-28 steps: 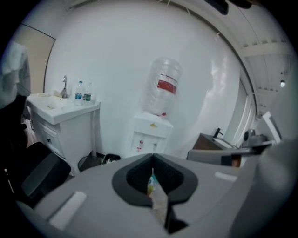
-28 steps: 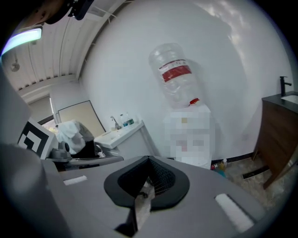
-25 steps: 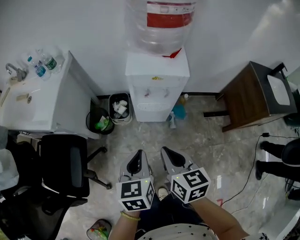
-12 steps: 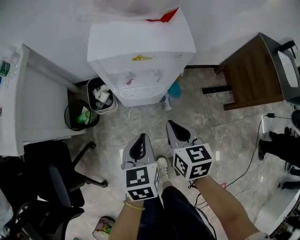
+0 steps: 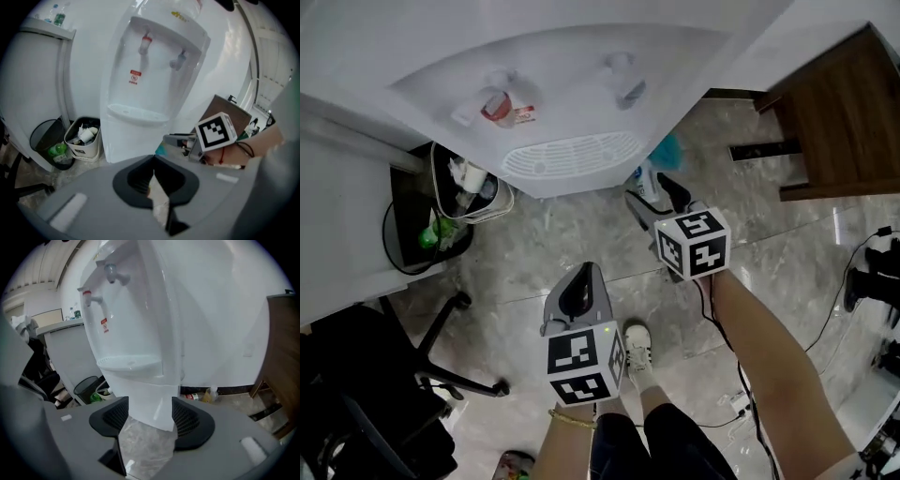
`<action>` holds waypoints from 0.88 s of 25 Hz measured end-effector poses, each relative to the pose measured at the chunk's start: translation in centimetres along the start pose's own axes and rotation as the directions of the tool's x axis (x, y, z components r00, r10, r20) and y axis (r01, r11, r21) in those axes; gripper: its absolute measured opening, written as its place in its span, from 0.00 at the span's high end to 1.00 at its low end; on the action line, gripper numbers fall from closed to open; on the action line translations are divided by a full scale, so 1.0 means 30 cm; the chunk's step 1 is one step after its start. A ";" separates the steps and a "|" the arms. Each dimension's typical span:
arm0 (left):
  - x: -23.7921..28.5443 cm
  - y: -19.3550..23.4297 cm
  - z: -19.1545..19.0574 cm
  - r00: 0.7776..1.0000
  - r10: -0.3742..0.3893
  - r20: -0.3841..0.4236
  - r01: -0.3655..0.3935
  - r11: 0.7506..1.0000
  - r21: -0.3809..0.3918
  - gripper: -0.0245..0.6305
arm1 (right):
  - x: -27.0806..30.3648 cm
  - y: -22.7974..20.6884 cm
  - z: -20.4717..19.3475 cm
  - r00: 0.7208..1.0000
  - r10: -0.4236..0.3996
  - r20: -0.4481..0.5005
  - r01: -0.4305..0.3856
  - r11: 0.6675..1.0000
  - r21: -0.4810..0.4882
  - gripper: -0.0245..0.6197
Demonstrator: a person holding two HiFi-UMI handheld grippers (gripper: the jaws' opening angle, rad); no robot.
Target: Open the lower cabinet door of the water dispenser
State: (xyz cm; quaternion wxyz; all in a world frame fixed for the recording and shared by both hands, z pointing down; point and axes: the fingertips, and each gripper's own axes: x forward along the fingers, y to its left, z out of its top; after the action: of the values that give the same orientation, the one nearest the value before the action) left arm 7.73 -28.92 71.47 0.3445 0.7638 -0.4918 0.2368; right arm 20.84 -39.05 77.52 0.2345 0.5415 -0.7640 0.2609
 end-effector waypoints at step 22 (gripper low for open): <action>0.170 0.074 -0.109 1.000 0.005 -0.031 -0.005 1.000 -0.010 0.95 | 0.151 -0.042 -0.042 0.998 -0.047 0.031 0.047 0.999 -0.017 0.50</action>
State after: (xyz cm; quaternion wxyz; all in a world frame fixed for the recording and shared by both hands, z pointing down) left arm 7.68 -30.06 77.82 0.3554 0.7570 -0.4895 0.2469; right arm 20.76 -41.78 81.54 0.2336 0.5611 -0.7570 0.2400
